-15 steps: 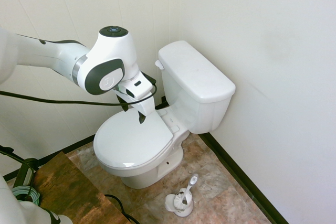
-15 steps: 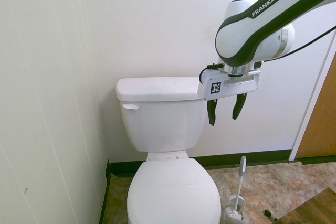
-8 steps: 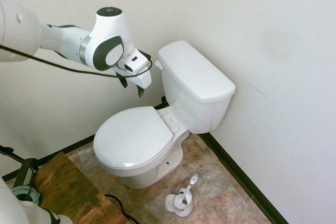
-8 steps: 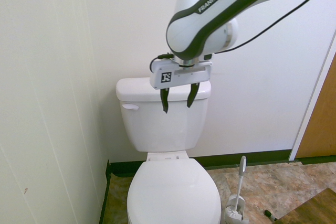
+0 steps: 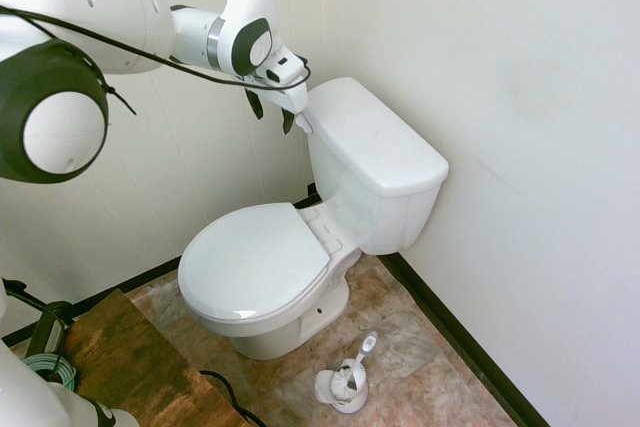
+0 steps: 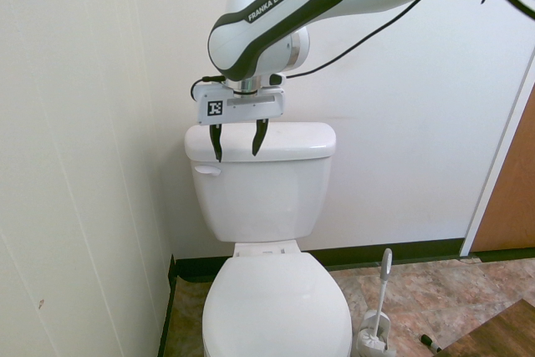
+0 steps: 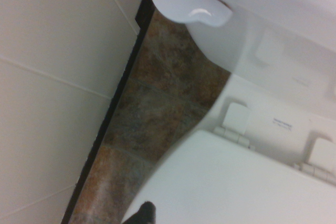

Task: Flush the toilet

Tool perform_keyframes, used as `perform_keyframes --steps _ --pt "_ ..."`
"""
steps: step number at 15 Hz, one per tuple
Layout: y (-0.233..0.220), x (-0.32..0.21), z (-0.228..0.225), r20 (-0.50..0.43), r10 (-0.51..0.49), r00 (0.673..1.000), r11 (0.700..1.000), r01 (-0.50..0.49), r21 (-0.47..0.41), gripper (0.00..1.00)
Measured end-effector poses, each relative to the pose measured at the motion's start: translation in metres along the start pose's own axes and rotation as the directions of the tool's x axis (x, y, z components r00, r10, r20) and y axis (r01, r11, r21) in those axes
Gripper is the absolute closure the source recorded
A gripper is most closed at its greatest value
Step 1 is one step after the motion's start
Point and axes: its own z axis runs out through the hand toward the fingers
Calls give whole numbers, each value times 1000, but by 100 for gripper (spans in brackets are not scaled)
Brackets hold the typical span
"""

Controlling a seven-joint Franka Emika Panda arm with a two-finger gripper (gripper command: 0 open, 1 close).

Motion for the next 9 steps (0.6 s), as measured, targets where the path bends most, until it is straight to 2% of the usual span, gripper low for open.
perform_keyframes --steps 5,6,9 --pt "-28 13 11 -32 6 999 1000 -5 18 0" --pt "-29 14 13 -34 10 999 1000 -9 15 100" --pt "-35 21 35 -32 16 999 1000 -16 4 100"
